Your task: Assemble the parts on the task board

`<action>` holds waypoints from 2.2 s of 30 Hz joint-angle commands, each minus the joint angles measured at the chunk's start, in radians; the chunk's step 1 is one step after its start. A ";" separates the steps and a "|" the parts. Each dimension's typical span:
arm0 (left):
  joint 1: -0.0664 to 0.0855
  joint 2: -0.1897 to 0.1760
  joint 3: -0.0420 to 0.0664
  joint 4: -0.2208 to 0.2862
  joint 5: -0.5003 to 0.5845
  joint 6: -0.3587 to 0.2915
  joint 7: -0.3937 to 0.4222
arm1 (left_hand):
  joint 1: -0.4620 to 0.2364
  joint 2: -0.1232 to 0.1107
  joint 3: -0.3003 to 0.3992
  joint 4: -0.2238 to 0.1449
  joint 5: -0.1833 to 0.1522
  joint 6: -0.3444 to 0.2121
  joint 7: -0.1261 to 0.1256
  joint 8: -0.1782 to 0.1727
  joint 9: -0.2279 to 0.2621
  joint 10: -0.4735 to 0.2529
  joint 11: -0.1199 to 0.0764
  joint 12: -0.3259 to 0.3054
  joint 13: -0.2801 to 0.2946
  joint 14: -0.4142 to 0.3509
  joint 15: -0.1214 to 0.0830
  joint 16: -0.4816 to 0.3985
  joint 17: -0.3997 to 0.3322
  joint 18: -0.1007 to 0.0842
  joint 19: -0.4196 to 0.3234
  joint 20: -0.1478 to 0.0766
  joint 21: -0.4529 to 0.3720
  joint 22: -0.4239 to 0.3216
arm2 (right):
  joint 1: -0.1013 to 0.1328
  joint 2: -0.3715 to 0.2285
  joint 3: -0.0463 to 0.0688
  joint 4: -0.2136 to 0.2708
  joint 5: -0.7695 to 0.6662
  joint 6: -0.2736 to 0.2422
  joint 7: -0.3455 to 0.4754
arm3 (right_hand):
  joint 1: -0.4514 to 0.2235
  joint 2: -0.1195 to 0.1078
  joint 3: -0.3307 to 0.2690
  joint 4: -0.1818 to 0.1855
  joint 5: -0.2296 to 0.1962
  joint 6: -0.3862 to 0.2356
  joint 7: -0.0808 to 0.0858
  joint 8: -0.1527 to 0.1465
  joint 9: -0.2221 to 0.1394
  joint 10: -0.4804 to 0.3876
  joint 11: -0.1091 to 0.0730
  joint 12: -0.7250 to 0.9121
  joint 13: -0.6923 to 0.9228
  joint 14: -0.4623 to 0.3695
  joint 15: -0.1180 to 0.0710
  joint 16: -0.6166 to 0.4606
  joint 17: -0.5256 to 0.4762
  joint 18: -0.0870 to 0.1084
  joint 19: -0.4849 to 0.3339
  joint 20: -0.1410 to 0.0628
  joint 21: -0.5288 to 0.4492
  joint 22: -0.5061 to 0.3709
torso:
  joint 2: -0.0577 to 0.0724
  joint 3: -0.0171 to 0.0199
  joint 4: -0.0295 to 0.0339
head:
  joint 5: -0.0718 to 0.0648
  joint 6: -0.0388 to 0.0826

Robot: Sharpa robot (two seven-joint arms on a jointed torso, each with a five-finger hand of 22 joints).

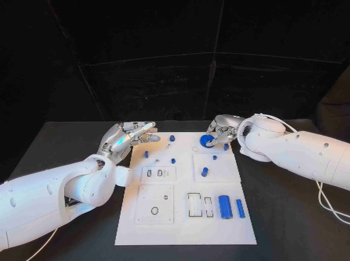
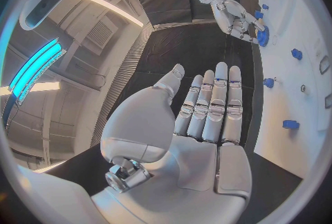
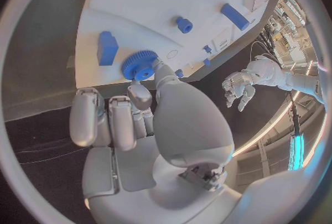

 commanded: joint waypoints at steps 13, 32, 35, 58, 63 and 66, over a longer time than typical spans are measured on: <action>0.001 0.001 0.000 0.000 -0.002 0.019 0.000 | -0.006 0.004 0.004 -0.005 -0.006 0.007 -0.002 -0.004 0.000 0.007 0.002 -0.005 -0.001 0.009 -0.002 -0.004 0.002 0.015 0.008 -0.002 0.000 -0.001 | 0.000 0.013 0.000 -0.011 -0.076 0.010 -0.002 | 0.114 0.039 0.080 -0.074 -0.061 0.061 -0.007 0.039 0.006 0.048 -0.007 0.080 0.096 0.063 0.002 0.036 0.064 -0.017 0.041 -0.004 0.031 0.057 | 0.000 0.0004 -0.0007 | 0.007 -0.009; 0.001 0.000 0.001 0.001 -0.002 0.019 -0.001 | -0.007 0.006 0.005 -0.005 -0.006 0.007 -0.003 -0.004 0.000 0.007 0.002 -0.005 -0.001 0.010 -0.002 -0.004 0.002 0.015 0.009 -0.002 -0.001 -0.002 | -0.001 0.008 0.000 0.080 -0.110 -0.219 0.043 | 0.077 0.040 0.210 -0.098 -0.023 0.155 -0.036 0.078 0.006 0.073 -0.031 0.104 0.136 0.066 -0.018 0.046 0.088 -0.028 0.075 -0.021 0.055 0.109 | -0.001 -0.0002 0.0007 | 0.010 -0.006; 0.001 0.000 0.001 0.002 -0.002 0.019 -0.001 | -0.007 0.006 0.005 -0.005 -0.006 0.007 -0.003 -0.004 0.000 0.007 0.002 -0.005 -0.001 0.010 -0.002 -0.004 0.002 0.015 0.009 -0.002 -0.001 -0.002 | -0.001 0.008 0.000 0.106 -0.123 -0.230 0.034 | 0.070 0.036 0.216 -0.097 -0.023 0.154 -0.036 0.076 0.004 0.074 -0.031 0.103 0.136 0.066 -0.018 0.046 0.088 -0.029 0.077 -0.022 0.056 0.112 | -0.001 -0.0005 0.0010 | 0.011 -0.005; 0.001 -0.001 0.001 0.007 -0.002 0.018 0.000 | -0.007 0.006 0.005 -0.005 -0.006 0.007 -0.003 -0.004 0.000 0.007 0.002 -0.005 -0.001 0.010 -0.002 -0.004 0.002 0.015 0.009 -0.002 -0.001 -0.002 | -0.012 0.196 -0.007 0.056 -0.187 -0.159 -0.008 | 0.027 0.016 0.253 -0.083 -0.030 0.136 -0.030 0.057 -0.006 0.062 -0.026 0.080 0.117 0.064 -0.015 0.042 0.081 -0.030 0.080 -0.021 0.058 0.118 | 0.001 0.0003 0.0011 | 0.022 -0.011; 0.002 0.000 0.001 0.008 -0.002 0.018 0.000 | -0.006 0.007 0.007 -0.007 -0.006 0.008 -0.003 -0.005 0.000 0.008 0.001 -0.006 -0.001 0.011 -0.002 -0.006 0.002 0.015 0.010 -0.003 -0.001 -0.002 | -0.017 0.219 -0.008 0.028 -0.192 -0.149 -0.006 | 0.025 0.014 0.257 -0.084 -0.031 0.134 -0.029 0.055 -0.006 0.059 -0.025 0.076 0.113 0.064 -0.014 0.042 0.081 -0.030 0.080 -0.020 0.058 0.118 | 0.000 0.0001 0.0014 | 0.023 -0.013; 0.002 0.000 0.001 0.008 -0.002 0.017 0.001 | -0.007 0.007 0.007 -0.007 -0.006 0.007 -0.003 -0.006 -0.001 0.008 0.001 -0.007 -0.001 0.011 -0.002 -0.006 0.003 0.015 0.010 -0.003 -0.001 -0.003 | -0.019 0.229 -0.008 0.014 -0.193 -0.143 -0.005 | 0.025 0.014 0.257 -0.084 -0.031 0.134 -0.029 0.055 -0.006 0.059 -0.025 0.076 0.113 0.064 -0.014 0.042 0.081 -0.030 0.080 -0.020 0.058 0.118 | 0.000 0.0006 0.0016 | 0.025 -0.015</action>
